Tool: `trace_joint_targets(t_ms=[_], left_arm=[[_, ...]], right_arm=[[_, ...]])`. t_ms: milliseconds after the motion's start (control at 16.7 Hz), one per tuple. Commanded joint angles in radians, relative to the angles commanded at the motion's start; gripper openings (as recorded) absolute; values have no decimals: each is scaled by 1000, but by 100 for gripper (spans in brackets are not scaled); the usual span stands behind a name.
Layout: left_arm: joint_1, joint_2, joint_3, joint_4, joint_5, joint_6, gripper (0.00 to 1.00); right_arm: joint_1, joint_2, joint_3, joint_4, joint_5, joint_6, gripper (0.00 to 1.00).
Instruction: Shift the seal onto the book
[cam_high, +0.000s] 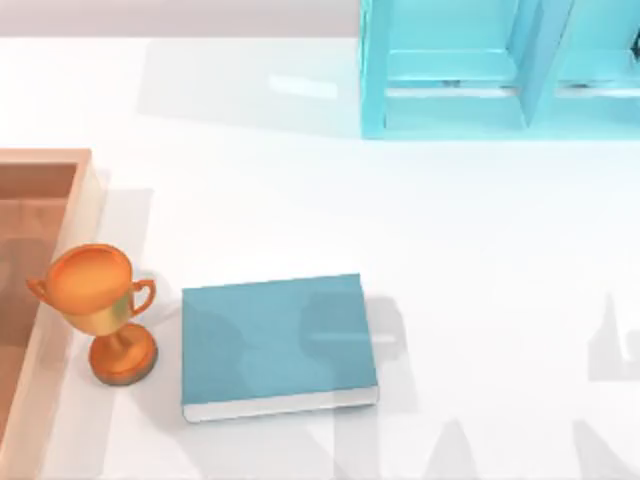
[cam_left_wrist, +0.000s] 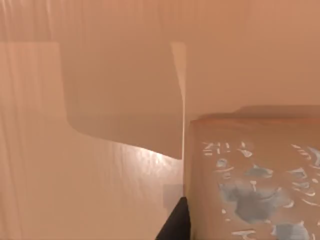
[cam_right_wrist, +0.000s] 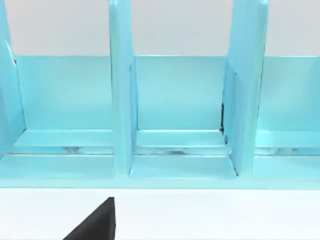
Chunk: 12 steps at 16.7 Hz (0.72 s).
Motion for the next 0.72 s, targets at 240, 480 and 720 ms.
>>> trace_joint_targets(t_ms=[240,480,720], left_arm=[[0,0,0,0,0,0,0],[0,0,0,0,0,0,0],[-22,-15,31,-34,-1,-24,0]], right_arm=[[0,0,0,0,0,0,100],[0,0,0,0,0,0,100],[0,0,0,0,0,0,100]])
